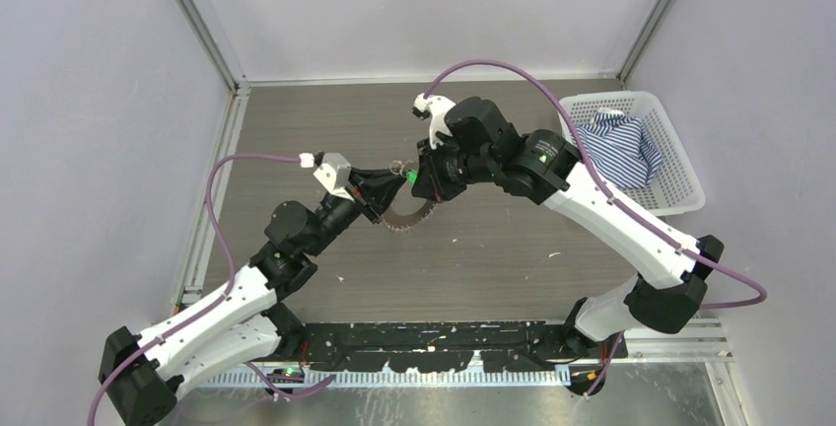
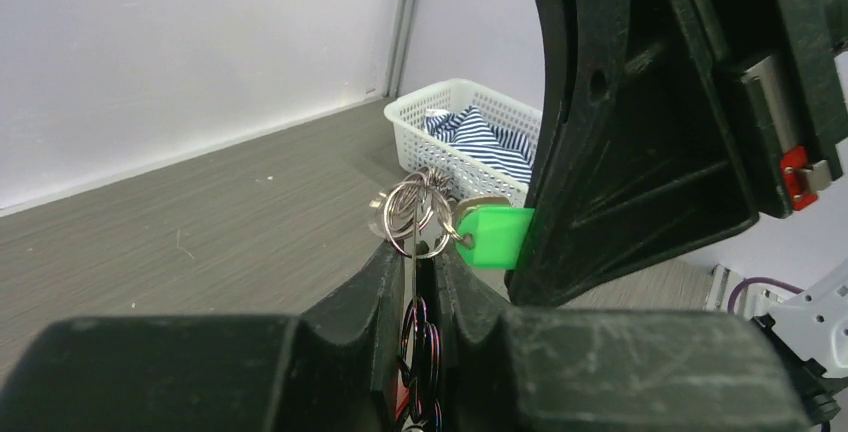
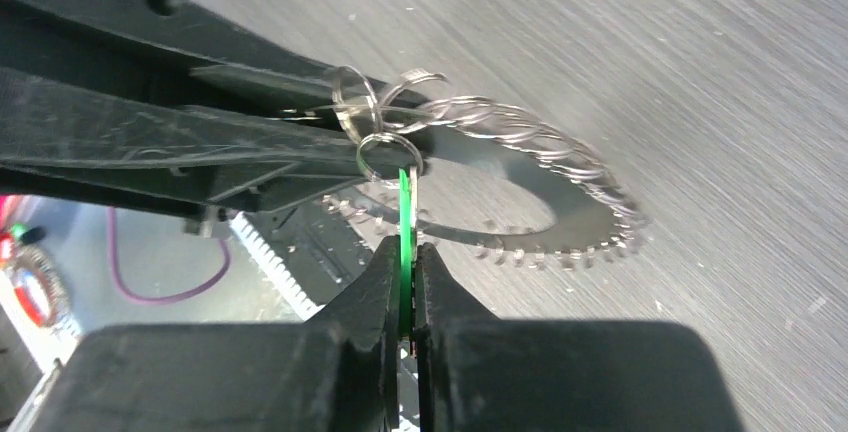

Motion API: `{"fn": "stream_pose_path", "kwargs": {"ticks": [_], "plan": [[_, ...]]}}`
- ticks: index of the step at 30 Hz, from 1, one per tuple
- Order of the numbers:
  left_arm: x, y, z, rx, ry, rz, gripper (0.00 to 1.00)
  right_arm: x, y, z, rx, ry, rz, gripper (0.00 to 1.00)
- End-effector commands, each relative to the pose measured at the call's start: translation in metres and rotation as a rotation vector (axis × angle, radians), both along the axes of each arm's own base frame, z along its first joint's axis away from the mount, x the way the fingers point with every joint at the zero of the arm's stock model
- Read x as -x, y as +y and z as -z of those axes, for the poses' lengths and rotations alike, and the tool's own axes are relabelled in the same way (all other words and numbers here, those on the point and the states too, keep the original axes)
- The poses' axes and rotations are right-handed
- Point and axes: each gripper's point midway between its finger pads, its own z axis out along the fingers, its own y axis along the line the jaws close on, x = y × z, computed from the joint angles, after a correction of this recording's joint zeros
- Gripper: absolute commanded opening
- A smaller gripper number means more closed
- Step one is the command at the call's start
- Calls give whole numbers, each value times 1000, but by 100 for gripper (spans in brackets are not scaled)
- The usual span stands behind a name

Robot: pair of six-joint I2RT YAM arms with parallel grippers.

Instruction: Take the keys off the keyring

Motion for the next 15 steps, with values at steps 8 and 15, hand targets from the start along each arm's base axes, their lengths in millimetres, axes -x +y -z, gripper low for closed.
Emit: {"fn": "stream_pose_path", "kwargs": {"ticks": [8, 15], "plan": [[26, 7, -61, 51, -220, 59, 0, -6, -13, -42, -130, -138, 39, 1], [28, 4, -63, 41, -236, 78, 0, 5, -12, -63, -190, -171, -17, 1]]}}
